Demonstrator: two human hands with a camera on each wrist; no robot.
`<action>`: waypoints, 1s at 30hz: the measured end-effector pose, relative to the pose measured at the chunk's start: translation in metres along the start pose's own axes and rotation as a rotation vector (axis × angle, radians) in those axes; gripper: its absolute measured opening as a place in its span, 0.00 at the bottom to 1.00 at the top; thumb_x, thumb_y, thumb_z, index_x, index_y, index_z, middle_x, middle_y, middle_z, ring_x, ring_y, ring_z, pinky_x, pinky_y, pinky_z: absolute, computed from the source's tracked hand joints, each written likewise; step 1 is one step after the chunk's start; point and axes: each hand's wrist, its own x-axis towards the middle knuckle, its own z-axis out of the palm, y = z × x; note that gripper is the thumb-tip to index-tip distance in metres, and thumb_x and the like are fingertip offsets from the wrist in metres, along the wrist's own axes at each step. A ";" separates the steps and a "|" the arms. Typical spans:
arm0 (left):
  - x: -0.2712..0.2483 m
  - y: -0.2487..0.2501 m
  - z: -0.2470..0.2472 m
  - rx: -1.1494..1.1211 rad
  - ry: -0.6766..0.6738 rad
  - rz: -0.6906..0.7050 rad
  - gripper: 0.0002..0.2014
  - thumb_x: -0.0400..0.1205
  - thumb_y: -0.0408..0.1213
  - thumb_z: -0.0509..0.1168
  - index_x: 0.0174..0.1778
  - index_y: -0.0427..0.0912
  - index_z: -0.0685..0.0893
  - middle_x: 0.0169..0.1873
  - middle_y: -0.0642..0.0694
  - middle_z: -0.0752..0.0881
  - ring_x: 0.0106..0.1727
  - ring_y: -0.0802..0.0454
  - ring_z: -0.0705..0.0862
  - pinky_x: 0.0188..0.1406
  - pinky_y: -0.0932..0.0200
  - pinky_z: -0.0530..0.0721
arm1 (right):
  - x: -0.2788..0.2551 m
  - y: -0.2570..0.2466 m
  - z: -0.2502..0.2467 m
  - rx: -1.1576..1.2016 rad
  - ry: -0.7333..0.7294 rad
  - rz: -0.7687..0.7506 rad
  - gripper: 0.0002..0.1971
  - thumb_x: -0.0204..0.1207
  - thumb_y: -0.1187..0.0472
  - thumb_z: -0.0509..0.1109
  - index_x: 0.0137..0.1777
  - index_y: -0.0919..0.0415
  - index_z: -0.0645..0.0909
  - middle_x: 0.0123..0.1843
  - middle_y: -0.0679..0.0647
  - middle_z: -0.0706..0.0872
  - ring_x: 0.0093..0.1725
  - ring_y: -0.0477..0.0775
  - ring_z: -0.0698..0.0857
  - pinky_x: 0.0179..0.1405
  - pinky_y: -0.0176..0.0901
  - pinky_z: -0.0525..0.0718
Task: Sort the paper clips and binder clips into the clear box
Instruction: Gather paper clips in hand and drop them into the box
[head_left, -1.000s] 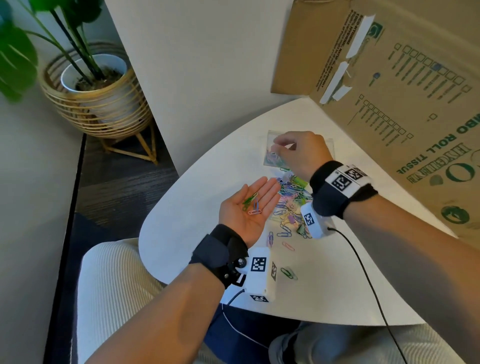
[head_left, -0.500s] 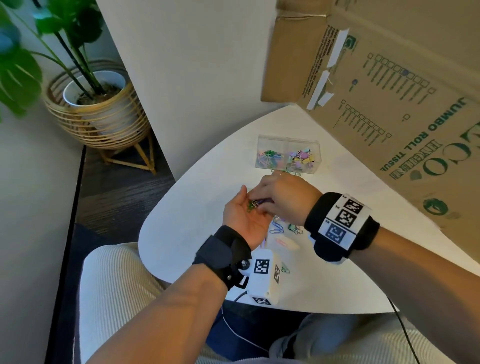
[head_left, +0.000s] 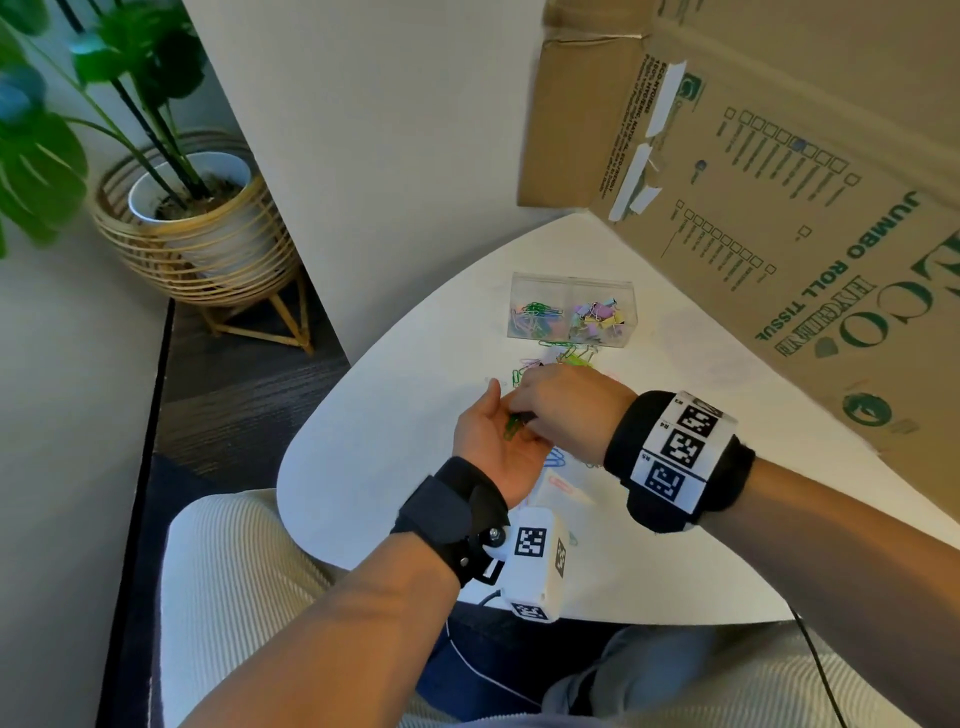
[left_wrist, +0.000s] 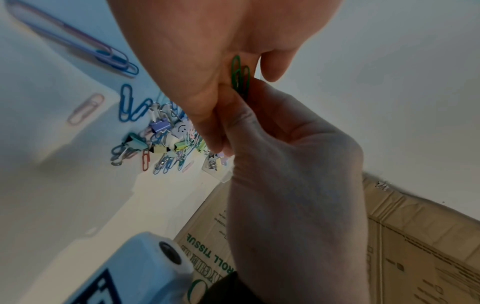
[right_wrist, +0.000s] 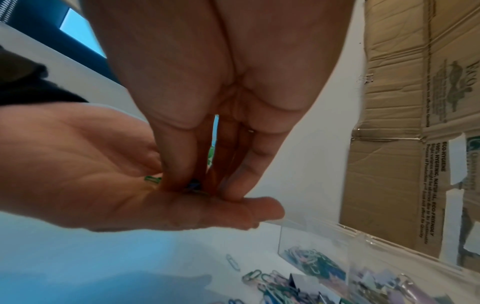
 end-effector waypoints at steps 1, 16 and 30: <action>-0.001 -0.002 0.001 0.012 -0.006 -0.008 0.25 0.88 0.49 0.49 0.63 0.32 0.80 0.52 0.33 0.84 0.57 0.41 0.81 0.78 0.45 0.66 | 0.000 0.000 0.001 -0.005 -0.020 0.006 0.13 0.81 0.63 0.61 0.60 0.57 0.83 0.51 0.56 0.78 0.53 0.61 0.82 0.50 0.55 0.82; 0.003 0.003 0.002 -0.051 -0.047 -0.033 0.25 0.87 0.49 0.51 0.65 0.31 0.79 0.66 0.31 0.81 0.70 0.37 0.77 0.74 0.44 0.70 | 0.008 -0.006 0.006 0.091 0.044 -0.046 0.15 0.72 0.70 0.63 0.48 0.55 0.88 0.44 0.56 0.89 0.44 0.57 0.85 0.47 0.51 0.85; 0.003 0.017 0.004 0.000 -0.026 0.046 0.21 0.88 0.42 0.52 0.64 0.29 0.78 0.54 0.31 0.87 0.56 0.37 0.87 0.62 0.45 0.82 | 0.004 0.028 -0.014 1.086 0.412 0.258 0.08 0.68 0.69 0.80 0.43 0.57 0.92 0.38 0.53 0.93 0.37 0.45 0.91 0.42 0.34 0.87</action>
